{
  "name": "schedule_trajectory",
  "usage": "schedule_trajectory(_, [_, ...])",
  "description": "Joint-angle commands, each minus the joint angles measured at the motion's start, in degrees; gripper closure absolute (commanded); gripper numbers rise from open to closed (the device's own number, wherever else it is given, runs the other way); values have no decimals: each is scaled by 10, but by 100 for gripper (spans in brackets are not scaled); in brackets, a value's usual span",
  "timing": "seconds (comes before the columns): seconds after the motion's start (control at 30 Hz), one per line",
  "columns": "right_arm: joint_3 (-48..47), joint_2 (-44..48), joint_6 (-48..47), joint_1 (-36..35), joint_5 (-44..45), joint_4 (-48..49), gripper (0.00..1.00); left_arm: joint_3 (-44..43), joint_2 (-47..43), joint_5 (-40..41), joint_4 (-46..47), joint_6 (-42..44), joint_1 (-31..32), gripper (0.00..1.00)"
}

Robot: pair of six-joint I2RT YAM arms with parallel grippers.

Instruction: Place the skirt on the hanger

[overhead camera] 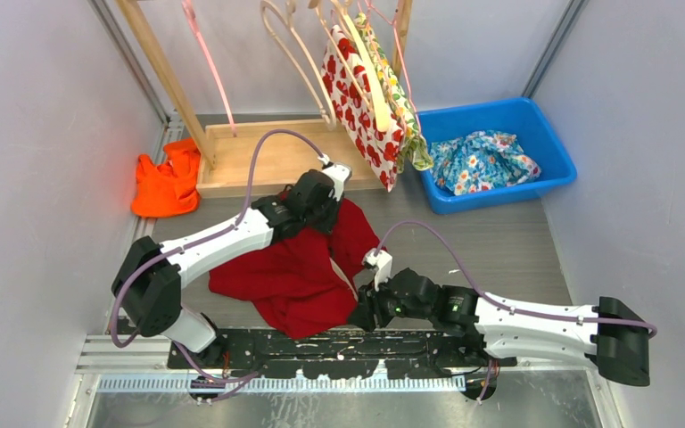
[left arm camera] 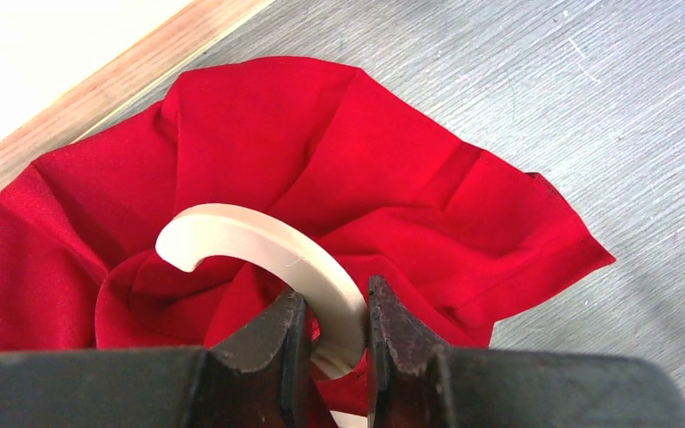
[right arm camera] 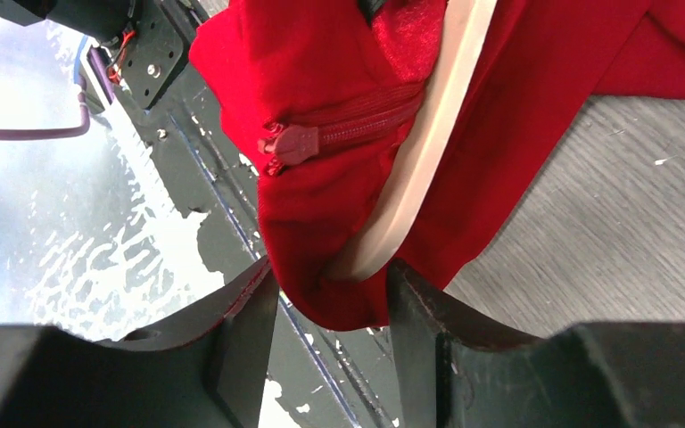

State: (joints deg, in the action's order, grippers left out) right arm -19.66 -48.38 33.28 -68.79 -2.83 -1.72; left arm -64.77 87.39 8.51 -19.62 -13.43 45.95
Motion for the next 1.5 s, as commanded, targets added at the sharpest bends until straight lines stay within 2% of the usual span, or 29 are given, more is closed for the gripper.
schedule_trajectory(0.0, [-13,-1,-17,-4,27,30,47,-22,-3,-8,6,10,-5,100])
schedule_trajectory(0.27, [-20,-48,-17,-13,8,63,49,-20,-7,-12,6,9,-7,100])
schedule_trajectory(0.33, [-24,-56,-17,-15,1,67,56,-20,-7,-12,6,9,-7,100])
schedule_trajectory(0.53, [-39,-49,-20,-21,7,40,87,-24,-11,-10,0,14,-6,100])
schedule_trajectory(0.67, [-74,-4,-27,-22,41,-39,97,-30,-21,-5,-10,23,-6,100])
schedule_trajectory(0.97, [-172,61,-53,-23,108,-205,99,-84,-33,-10,-60,52,-7,100])
schedule_trajectory(1.2, [-282,11,-101,-23,107,-275,99,-140,-29,-22,-112,71,-7,100])
schedule_trajectory(1.47, [-436,-20,-159,-23,121,-349,99,-129,-50,-5,-137,84,-5,100])
